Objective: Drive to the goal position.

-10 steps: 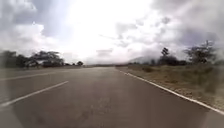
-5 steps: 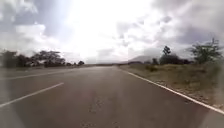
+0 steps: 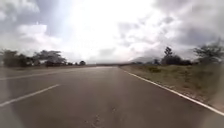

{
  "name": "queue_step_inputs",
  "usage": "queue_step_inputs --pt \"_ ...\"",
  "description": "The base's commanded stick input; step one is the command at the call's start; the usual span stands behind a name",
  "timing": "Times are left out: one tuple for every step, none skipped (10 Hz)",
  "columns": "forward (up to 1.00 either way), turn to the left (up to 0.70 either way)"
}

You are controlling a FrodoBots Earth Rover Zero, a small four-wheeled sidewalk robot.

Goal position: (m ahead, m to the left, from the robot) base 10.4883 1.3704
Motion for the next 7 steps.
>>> queue_step_inputs --pt "1.00 0.00" --pt "1.00 0.00" --pt "1.00 0.00" --pt "1.00 0.00" --pt "1.00 0.00" --pt "1.00 0.00" --pt "1.00 0.00"
